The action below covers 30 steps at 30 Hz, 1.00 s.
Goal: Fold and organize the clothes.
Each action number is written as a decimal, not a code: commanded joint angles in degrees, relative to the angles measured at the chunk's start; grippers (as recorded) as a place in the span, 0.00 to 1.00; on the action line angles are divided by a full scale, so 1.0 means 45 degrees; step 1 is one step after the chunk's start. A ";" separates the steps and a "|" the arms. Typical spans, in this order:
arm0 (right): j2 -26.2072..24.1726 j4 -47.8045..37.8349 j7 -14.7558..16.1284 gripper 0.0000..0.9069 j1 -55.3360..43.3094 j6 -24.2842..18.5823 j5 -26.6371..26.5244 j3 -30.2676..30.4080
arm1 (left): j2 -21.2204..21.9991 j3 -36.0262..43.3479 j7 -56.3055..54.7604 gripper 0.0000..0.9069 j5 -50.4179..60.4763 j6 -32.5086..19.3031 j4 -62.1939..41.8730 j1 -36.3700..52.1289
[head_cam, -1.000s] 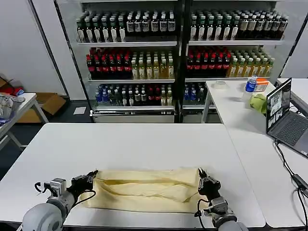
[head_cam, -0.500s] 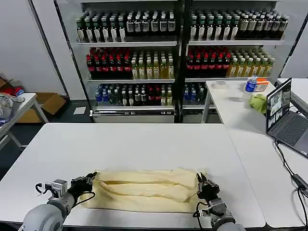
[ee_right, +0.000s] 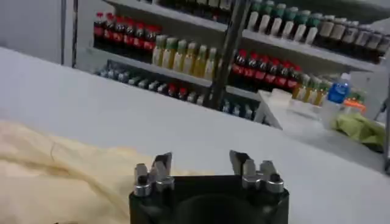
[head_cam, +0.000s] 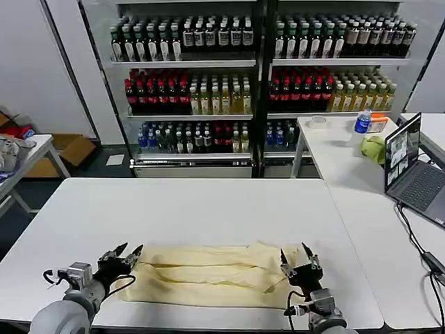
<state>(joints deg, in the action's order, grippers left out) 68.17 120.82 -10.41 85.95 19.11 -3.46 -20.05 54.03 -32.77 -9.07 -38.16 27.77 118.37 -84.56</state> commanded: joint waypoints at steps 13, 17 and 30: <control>-0.0028 0.1461 -0.0343 1.00 0.1566 -0.0326 -0.0053 -0.0369 | 0.2347 0.0222 -0.0964 1.00 0.0631 -0.0763 -0.0401 -0.0884; -0.0099 0.1461 -0.0383 1.00 0.1513 -0.0316 -0.0216 -0.0381 | 0.2518 0.0356 -0.1011 1.00 0.0779 -0.0800 -0.0666 -0.0814; -0.0377 0.1519 -0.0506 1.00 0.1219 -0.0160 -0.0918 -0.0586 | 0.2792 0.0539 -0.1008 0.01 0.0622 -0.0779 -0.0899 -0.0692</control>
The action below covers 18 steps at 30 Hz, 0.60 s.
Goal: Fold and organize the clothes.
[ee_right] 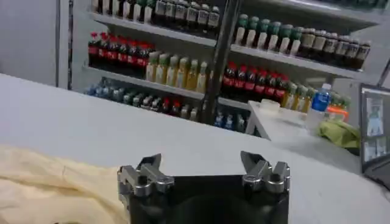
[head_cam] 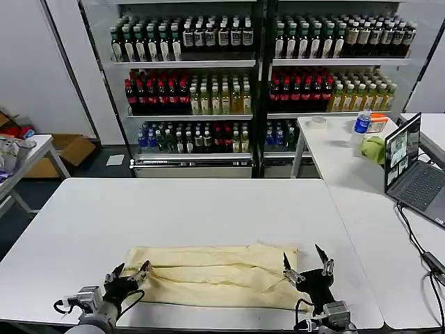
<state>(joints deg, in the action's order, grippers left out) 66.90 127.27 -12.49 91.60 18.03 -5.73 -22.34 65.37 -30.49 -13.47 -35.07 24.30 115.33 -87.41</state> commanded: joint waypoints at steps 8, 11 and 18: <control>-0.0114 0.0042 -0.0088 1.00 -0.0300 0.0171 -0.0583 0.0008 | 0.0276 -0.0205 -0.0005 0.01 -0.0693 0.0100 -0.0196 -0.0034; -0.0108 0.0051 -0.0091 1.00 -0.0354 0.0178 -0.0622 0.0006 | 0.0217 -0.0390 0.0028 0.01 -0.0948 0.0125 -0.0145 -0.0007; -0.0165 0.0038 -0.0102 1.00 -0.0450 0.0174 -0.0729 0.0014 | -0.0418 -0.1174 0.0114 0.01 -0.1525 0.0146 -0.0067 0.0025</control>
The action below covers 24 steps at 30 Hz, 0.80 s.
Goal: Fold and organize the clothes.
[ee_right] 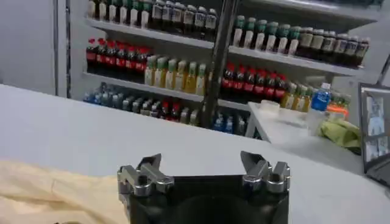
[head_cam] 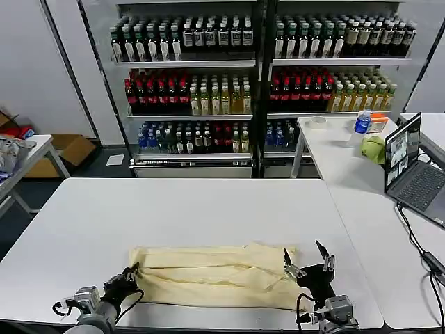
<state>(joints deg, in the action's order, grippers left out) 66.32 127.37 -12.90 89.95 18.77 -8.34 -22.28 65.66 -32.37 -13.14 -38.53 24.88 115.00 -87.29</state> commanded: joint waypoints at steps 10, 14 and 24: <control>-0.0179 -0.0047 -0.0016 1.00 -0.0304 -0.0023 -0.0343 0.0046 | -0.2112 -0.2774 0.0186 0.01 -0.1283 0.0094 -0.0529 -0.0018; -0.0328 -0.0087 -0.0017 1.00 -0.0440 -0.0040 -0.0455 0.0097 | -0.2750 -0.3828 0.0206 0.01 -0.1687 0.0210 -0.1256 0.0244; -0.0460 -0.0169 -0.0028 1.00 -0.0787 -0.0031 -0.0599 0.0326 | -0.3046 -0.4756 -0.0068 0.01 -0.2142 0.0614 0.0759 -0.0094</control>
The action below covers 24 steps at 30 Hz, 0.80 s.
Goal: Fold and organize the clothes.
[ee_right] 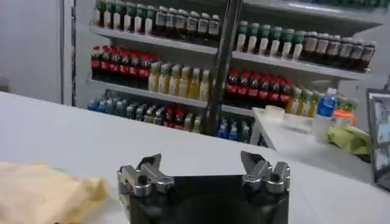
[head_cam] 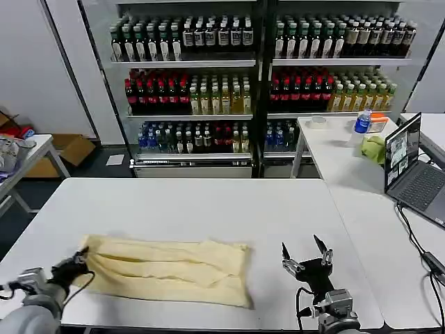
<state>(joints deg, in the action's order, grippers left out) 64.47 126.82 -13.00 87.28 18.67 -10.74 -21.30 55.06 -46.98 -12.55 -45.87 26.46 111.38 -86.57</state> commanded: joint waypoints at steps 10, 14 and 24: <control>-0.0170 -0.0077 -0.0004 1.00 -0.0250 0.0001 -0.0053 0.0285 | 0.1481 0.1609 -0.0838 0.01 0.1121 0.0620 0.5015 -0.0464; -0.0214 -0.0131 -0.0004 1.00 -0.0259 -0.0002 -0.0035 0.0354 | 0.2049 0.2893 -0.0910 0.01 0.1453 0.0630 0.5078 -0.0315; -0.0219 -0.0242 -0.0003 1.00 -0.0353 0.0006 -0.0028 0.0403 | 0.3572 0.5684 -0.1017 0.01 0.1673 0.0681 0.4529 0.0293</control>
<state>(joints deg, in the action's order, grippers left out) 63.61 125.99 -13.02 85.94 18.67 -10.84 -19.51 63.93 -35.12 -16.65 -40.09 29.29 129.52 -86.79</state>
